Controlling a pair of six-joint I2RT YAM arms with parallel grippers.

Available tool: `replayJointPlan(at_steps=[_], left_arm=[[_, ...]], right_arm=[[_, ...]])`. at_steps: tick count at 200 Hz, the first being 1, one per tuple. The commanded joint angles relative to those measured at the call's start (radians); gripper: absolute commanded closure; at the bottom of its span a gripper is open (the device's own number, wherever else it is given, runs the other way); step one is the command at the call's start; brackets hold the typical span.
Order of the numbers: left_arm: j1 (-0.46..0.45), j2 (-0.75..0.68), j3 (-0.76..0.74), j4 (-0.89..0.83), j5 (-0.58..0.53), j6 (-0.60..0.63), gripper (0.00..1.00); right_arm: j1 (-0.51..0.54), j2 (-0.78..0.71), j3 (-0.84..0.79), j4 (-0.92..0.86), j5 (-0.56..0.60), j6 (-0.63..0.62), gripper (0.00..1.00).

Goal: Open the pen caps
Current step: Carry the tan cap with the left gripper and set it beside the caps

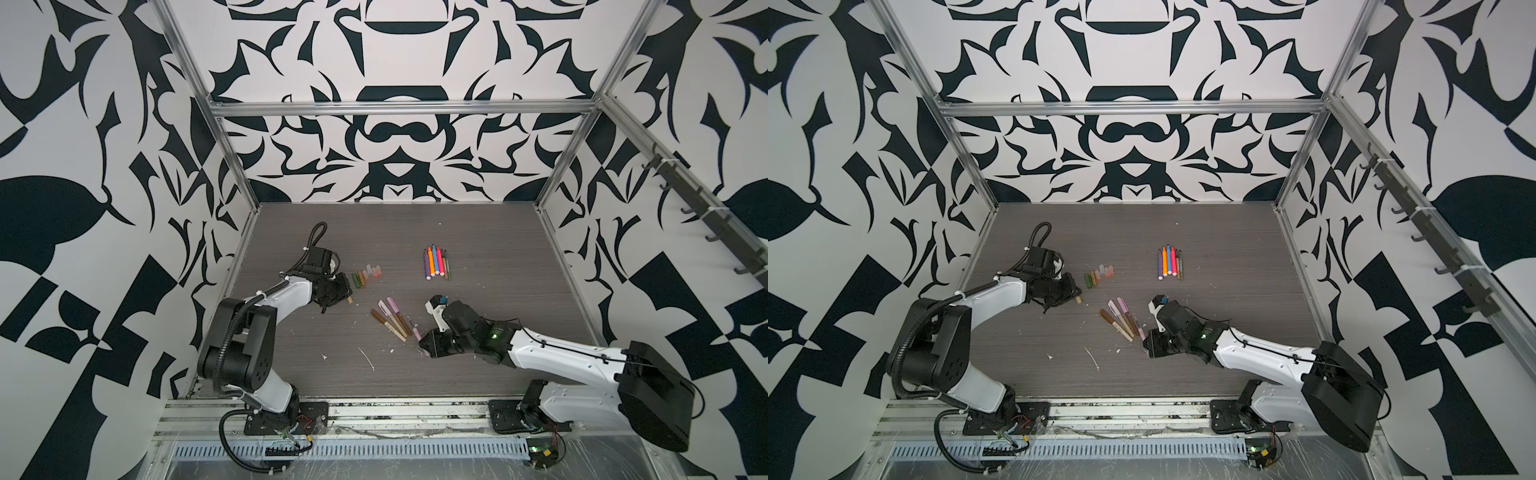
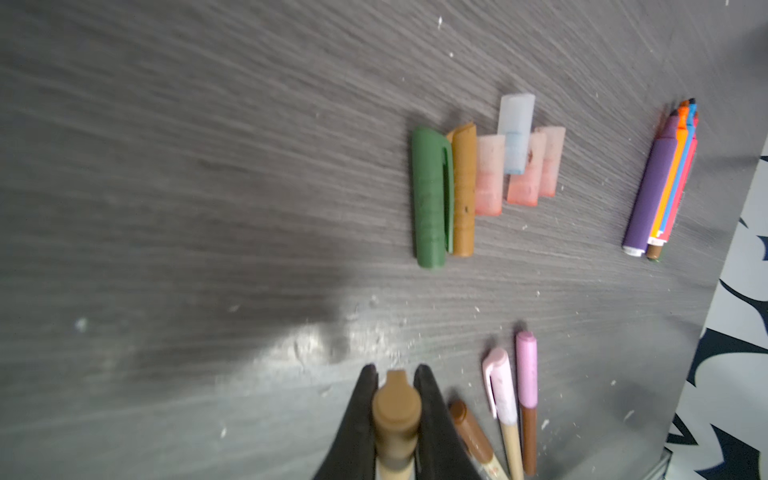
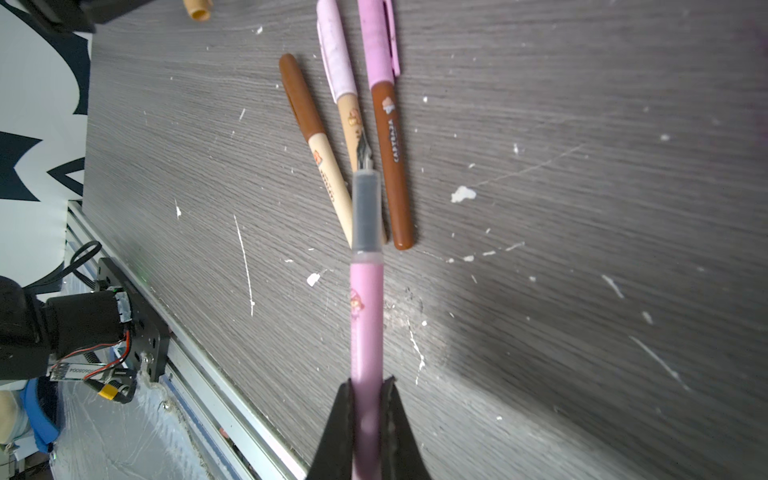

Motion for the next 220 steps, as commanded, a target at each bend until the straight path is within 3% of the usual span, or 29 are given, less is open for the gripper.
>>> replayJointPlan(at_steps=[1,68,94,220], left_arm=[[0.004,0.052,0.057,-0.001,0.008,0.028,0.90],[0.006,0.192,0.197,-0.053,-0.029,0.078,0.88],[0.010,0.217,0.226,-0.066,-0.038,0.088,0.83],[0.015,0.245,0.237,-0.059,-0.022,0.080,0.75]], right_arm=[[-0.007,-0.007,0.038,-0.021,0.030,-0.027,1.00],[-0.015,-0.028,0.045,-0.067,0.055,-0.048,1.00],[-0.018,-0.032,0.044,-0.067,0.056,-0.048,1.00],[-0.018,-0.051,0.041,-0.081,0.058,-0.045,1.00]])
